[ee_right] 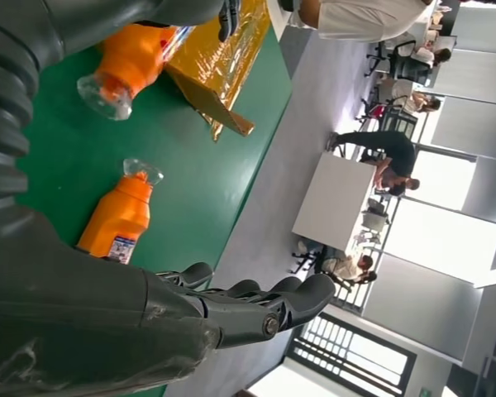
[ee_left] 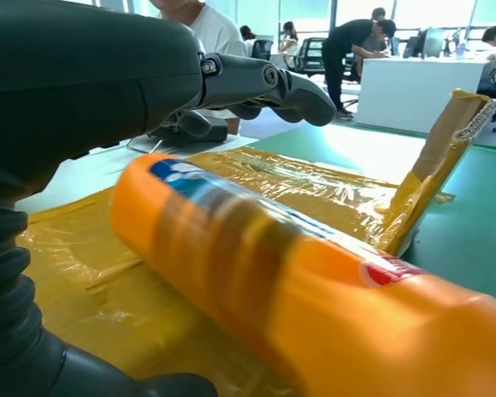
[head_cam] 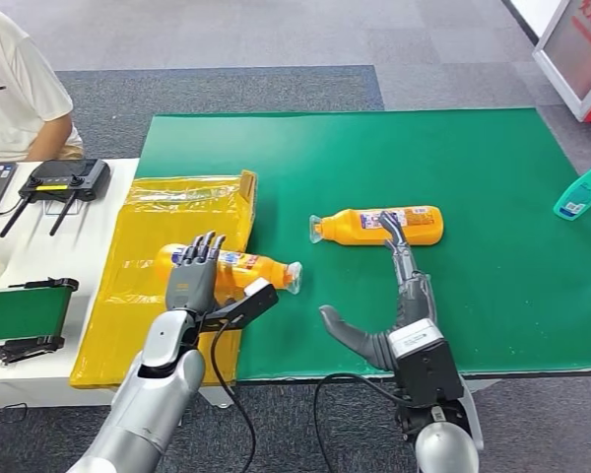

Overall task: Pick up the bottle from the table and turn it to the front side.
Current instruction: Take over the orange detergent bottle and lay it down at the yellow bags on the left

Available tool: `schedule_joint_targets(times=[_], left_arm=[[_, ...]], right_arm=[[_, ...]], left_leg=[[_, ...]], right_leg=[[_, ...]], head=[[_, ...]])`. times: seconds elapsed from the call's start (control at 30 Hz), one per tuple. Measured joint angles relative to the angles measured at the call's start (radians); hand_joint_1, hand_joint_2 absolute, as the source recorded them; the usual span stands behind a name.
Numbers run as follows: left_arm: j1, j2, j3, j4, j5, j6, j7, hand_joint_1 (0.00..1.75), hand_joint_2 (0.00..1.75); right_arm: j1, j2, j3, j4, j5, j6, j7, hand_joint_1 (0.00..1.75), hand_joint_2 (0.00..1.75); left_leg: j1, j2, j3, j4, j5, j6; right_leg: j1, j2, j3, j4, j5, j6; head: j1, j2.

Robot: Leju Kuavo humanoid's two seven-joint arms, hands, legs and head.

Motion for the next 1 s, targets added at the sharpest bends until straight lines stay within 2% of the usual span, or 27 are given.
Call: schedule_joint_targets(times=[0.33, 0.43, 0.57, 0.73, 1.0], left_arm=[[0.001, -0.001, 0.004, 0.005, 0.013, 0.012, -0.019, 0.0, 1.75], [0.009, -0.005, 0.008, -0.009, 0.056, 0.026, -0.058, 0.0, 1.75], [0.043, -0.018, 0.009, -0.085, 0.148, 0.021, -0.119, 0.0, 1.75], [0.093, -0.022, 0.003, -0.225, 0.305, -0.036, -0.172, 0.0, 1.75], [0.12, -0.017, -0.003, -0.339, 0.383, -0.068, -0.195, 0.0, 1.75]], right_arm=[[0.0, 0.0, -0.013, 0.0, -0.01, 0.003, -0.007, 0.0, 1.75], [0.0, 0.0, -0.014, 0.0, -0.009, 0.003, -0.007, 0.0, 1.75], [0.003, 0.0, -0.014, 0.0, -0.005, 0.0, -0.005, 0.0, 1.75], [0.015, 0.0, -0.014, 0.0, 0.007, -0.009, 0.002, 0.0, 1.75], [0.021, 0.0, -0.014, 0.0, 0.011, -0.013, 0.005, 0.0, 1.75]], left_leg=[[0.0, 0.0, 0.0, 0.0, 0.0, 0.0], [0.0, 0.0, 0.0, 0.0, 0.0, 0.0], [0.0, 0.0, 0.0, 0.0, 0.0, 0.0], [0.0, 0.0, 0.0, 0.0, 0.0, 0.0], [0.0, 0.0, 0.0, 0.0, 0.0, 0.0]], right_leg=[[0.0, 0.0, 0.0, 0.0, 0.0, 0.0], [0.0, 0.0, 0.0, 0.0, 0.0, 0.0], [0.0, 0.0, 0.0, 0.0, 0.0, 0.0], [0.0, 0.0, 0.0, 0.0, 0.0, 0.0], [0.0, 0.0, 0.0, 0.0, 0.0, 0.0]], head=[[0.0, 0.0], [0.0, 0.0], [0.0, 0.0], [0.0, 0.0], [0.0, 0.0]])
